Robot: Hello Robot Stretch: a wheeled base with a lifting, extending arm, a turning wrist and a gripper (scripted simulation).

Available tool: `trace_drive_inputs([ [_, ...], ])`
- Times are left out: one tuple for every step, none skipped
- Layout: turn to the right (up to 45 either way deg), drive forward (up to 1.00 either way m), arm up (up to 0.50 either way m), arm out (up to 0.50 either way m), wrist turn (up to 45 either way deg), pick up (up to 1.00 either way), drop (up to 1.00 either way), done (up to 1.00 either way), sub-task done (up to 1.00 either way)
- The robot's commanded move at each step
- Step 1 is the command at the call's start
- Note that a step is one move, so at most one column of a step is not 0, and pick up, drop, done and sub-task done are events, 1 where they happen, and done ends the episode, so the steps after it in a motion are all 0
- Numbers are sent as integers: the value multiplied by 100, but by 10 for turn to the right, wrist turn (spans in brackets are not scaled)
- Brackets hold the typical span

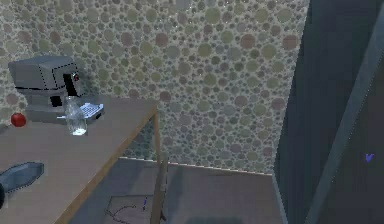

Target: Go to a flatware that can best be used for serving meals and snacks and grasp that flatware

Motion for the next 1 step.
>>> trace_drive_inputs([
  [120, 0, 0, 0, 0, 0, 0, 0, 0],
])
